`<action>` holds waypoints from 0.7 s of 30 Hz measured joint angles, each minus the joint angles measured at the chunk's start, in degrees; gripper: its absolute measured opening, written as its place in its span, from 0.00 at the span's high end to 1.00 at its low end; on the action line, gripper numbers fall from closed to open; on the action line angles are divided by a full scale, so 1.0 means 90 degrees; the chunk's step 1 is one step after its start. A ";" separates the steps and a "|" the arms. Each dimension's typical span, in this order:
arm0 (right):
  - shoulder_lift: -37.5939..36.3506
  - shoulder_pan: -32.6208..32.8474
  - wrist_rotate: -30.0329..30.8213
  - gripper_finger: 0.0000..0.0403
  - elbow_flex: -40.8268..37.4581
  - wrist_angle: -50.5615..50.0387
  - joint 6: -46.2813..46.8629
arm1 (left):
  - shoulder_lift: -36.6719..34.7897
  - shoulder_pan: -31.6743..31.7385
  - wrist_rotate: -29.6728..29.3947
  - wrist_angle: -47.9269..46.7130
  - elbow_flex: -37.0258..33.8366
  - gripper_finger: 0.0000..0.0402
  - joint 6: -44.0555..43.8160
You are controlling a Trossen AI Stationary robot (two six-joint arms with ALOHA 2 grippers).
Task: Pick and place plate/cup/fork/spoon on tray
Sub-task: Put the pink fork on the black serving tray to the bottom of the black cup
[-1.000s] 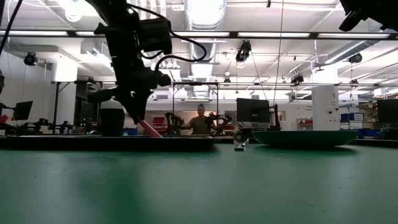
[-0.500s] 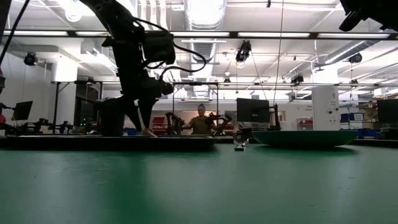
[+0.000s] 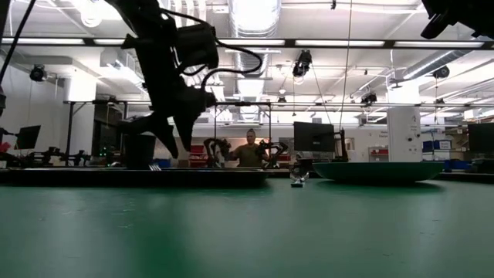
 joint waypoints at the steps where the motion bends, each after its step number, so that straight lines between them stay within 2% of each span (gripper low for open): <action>1: 0.0000 0.0000 0.0000 0.92 0.0000 -0.0039 0.0000 | -0.0016 -0.0039 0.0014 -0.0150 -0.0002 0.72 -0.0298; 7: 0.0000 0.0000 0.0002 0.92 0.0000 -0.0155 0.0084 | -0.0090 -0.0006 0.0101 -0.0725 -0.0034 0.75 -0.2433; 12: 0.0000 0.0000 0.0002 0.92 0.0000 -0.0132 0.0153 | -0.0091 0.0131 0.0291 -0.0702 -0.0047 0.89 -0.3733; 15: 0.0000 0.0000 0.0002 0.92 0.0000 -0.0119 0.0170 | -0.0088 0.0344 0.0690 -0.0700 -0.0084 0.98 -0.4810; 18: 0.0000 0.0000 0.0002 0.92 0.0000 -0.0112 0.0172 | -0.0093 0.0497 0.1022 -0.0683 -0.0228 0.99 -0.5738; 21: 0.0000 0.0000 0.0000 0.92 0.0000 -0.0112 0.0170 | -0.0100 0.0514 0.1023 -0.0474 -0.0556 1.00 -0.6203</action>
